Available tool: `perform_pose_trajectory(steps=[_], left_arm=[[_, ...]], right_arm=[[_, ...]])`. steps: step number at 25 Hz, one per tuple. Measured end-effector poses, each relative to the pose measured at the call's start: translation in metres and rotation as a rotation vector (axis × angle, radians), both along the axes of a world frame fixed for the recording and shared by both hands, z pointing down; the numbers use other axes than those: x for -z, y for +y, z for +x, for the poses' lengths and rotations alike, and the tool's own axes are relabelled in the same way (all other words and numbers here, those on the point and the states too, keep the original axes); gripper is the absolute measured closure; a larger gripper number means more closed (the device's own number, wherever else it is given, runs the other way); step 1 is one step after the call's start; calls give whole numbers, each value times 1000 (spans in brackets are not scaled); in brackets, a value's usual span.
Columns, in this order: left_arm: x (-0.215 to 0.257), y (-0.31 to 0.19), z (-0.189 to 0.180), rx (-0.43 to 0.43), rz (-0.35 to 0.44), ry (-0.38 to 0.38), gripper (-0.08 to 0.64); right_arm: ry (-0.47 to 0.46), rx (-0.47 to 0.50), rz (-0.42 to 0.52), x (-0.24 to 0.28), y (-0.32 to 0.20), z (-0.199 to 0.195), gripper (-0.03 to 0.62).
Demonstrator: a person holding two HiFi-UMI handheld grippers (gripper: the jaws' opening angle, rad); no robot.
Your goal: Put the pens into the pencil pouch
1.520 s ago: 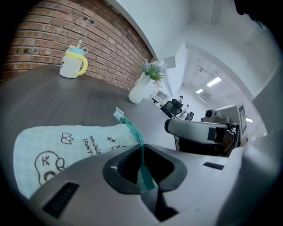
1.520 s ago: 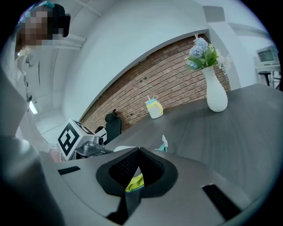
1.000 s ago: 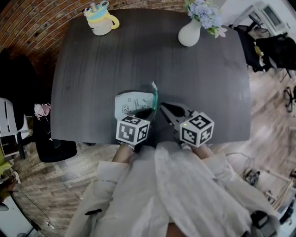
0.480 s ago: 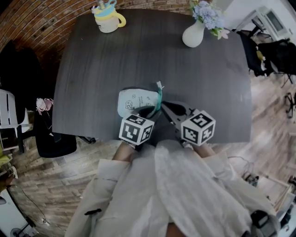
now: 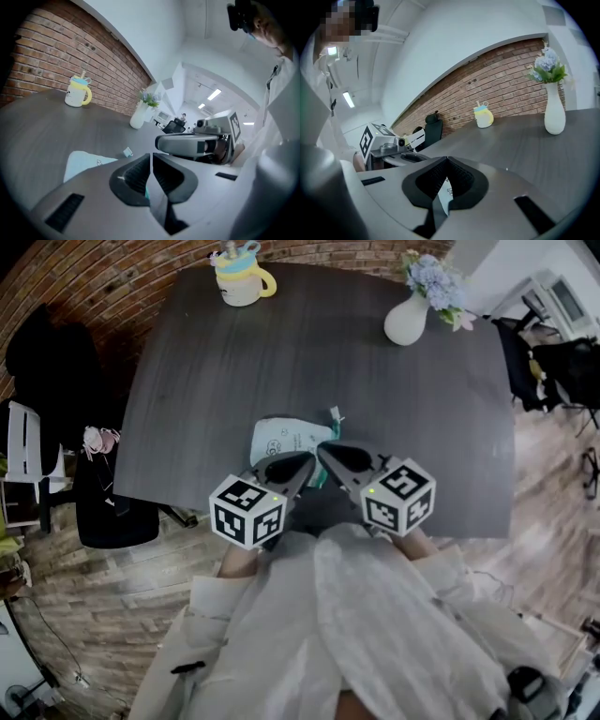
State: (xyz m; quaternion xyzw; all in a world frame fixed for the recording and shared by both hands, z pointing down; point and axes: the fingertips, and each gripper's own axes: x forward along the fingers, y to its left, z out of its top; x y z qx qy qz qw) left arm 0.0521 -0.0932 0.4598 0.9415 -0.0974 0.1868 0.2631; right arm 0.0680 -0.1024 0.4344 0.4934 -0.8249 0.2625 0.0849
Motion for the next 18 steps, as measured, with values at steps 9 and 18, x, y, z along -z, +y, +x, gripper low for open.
perform_pose_trajectory(steps=[9, 18], left_arm=[[16, -14, -42, 177, 72, 43, 554], [10, -10, -58, 211, 68, 9, 554]], right_arm=[[-8, 56, 39, 7, -3, -31, 586], [24, 99, 27, 1, 4, -41, 586]])
